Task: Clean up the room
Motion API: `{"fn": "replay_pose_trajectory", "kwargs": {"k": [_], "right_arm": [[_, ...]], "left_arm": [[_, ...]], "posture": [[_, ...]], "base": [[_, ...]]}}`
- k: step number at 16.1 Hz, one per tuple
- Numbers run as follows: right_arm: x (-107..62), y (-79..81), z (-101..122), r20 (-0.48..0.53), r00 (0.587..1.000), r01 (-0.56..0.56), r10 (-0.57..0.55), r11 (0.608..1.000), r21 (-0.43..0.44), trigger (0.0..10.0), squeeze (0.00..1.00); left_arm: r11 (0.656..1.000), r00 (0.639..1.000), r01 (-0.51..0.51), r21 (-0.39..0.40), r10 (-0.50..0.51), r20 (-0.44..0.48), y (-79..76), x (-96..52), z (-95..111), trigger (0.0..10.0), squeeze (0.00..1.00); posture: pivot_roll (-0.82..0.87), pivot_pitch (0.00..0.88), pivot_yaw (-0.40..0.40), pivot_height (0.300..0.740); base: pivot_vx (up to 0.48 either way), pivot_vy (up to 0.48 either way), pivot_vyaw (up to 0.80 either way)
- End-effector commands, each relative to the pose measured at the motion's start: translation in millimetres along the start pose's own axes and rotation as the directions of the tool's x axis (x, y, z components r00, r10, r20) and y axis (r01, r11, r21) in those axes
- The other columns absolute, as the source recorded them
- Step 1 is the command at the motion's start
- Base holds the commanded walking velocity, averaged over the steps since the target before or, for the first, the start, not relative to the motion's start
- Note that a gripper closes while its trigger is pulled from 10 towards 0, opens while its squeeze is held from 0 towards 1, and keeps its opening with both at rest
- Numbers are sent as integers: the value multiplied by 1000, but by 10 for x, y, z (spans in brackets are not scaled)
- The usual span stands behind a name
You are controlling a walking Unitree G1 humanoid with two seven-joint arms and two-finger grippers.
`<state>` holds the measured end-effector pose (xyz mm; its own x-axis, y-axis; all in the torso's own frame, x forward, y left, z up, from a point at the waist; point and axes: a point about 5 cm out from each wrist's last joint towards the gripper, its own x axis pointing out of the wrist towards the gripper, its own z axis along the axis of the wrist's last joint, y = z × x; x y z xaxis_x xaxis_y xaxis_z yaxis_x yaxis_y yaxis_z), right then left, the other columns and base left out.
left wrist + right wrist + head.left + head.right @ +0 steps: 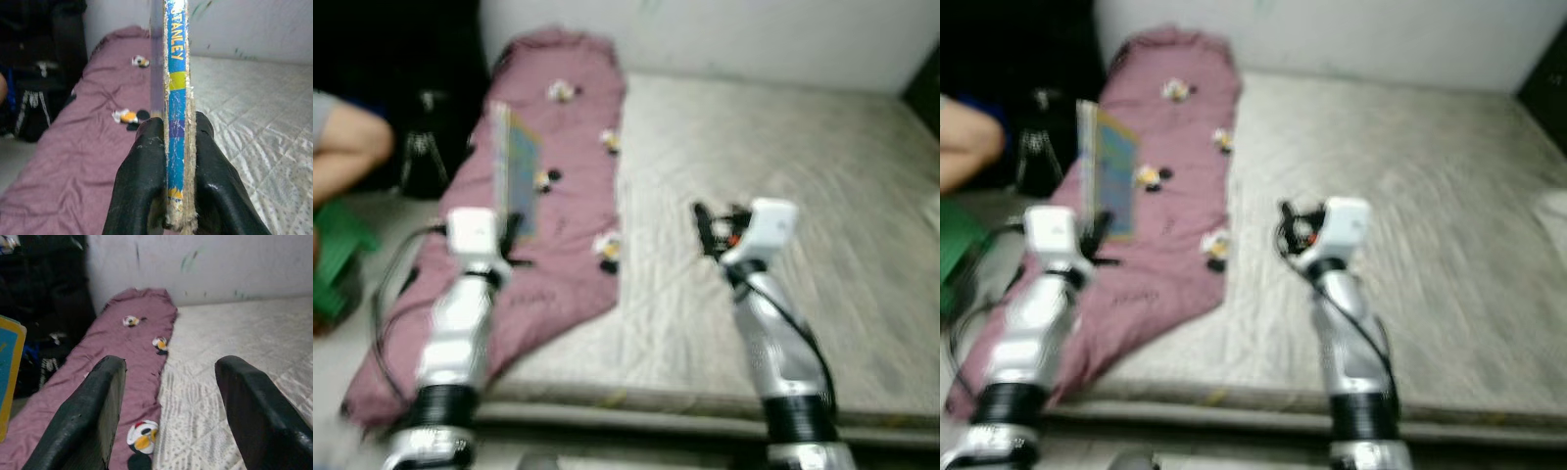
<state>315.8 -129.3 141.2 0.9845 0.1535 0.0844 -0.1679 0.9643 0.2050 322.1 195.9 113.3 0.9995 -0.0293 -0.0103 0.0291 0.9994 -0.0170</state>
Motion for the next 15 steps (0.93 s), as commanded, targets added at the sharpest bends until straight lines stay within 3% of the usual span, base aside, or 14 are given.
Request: {"fn": "replay_pose_trajectory", "kwargs": {"k": [1,5,15], "right_arm": [[-10,-118,48,17,999,40,-40,999,-6,10000,0],[2,-100,64,28,999,23,-22,999,-25,10000,0],[-19,-130,12,15,1000,27,-26,999,-47,10000,0]], "left_arm": [[999,998,45,-7,-45,51,-139,71,119,10000,0],[999,998,30,-9,-30,52,-109,67,119,10000,0],[999,998,30,-13,-29,52,-115,83,114,10000,0]], "posture": [[-60,0,-26,740],[-54,0,-32,740],[-60,0,-32,740]], "base": [[0,-292,0],[0,-296,123],[0,-311,679]]}}
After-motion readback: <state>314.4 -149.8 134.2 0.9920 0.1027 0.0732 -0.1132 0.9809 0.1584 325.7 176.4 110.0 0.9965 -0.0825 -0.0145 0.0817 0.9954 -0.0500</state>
